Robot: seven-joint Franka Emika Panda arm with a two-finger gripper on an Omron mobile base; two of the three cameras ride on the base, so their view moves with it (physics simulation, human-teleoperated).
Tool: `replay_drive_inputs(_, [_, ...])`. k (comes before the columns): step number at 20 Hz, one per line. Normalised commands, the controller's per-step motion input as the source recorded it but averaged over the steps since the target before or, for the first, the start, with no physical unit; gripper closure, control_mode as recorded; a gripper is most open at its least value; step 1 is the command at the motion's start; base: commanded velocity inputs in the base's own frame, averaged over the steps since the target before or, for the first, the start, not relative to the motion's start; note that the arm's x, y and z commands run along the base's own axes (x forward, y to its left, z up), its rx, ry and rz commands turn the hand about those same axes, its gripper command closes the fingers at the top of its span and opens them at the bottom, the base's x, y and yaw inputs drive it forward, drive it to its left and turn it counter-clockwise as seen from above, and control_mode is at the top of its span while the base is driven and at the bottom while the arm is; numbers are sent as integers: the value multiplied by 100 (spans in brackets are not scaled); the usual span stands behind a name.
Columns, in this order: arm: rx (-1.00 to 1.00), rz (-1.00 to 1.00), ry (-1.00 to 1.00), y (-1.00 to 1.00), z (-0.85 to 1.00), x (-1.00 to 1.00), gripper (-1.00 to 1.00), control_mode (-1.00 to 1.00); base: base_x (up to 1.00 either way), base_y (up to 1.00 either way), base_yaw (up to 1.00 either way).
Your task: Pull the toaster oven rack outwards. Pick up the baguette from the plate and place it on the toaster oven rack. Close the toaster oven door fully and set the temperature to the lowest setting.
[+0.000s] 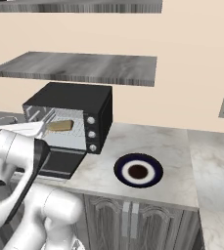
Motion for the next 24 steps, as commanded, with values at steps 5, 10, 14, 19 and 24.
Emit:
replay_drive_inputs(5, [9, 0, -44, 0, 0, 0, -100, -100, 0, 0, 0])
replay_drive_inputs(10, [0, 0, -59, -7, -5, 0, -100, -100, 0, 0, 0])
replay_drive_inputs(14, [-4, 0, -56, -7, -28, 0, -100, -100, 0, 0, 0])
replay_drive_inputs(19, [-7, 0, -49, -5, -56, 0, -100, -100, 0, 0, 0])
replay_drive_inputs(24, [-11, -5, -45, 0, -68, 0, -100, -100, 0, 0, 0])
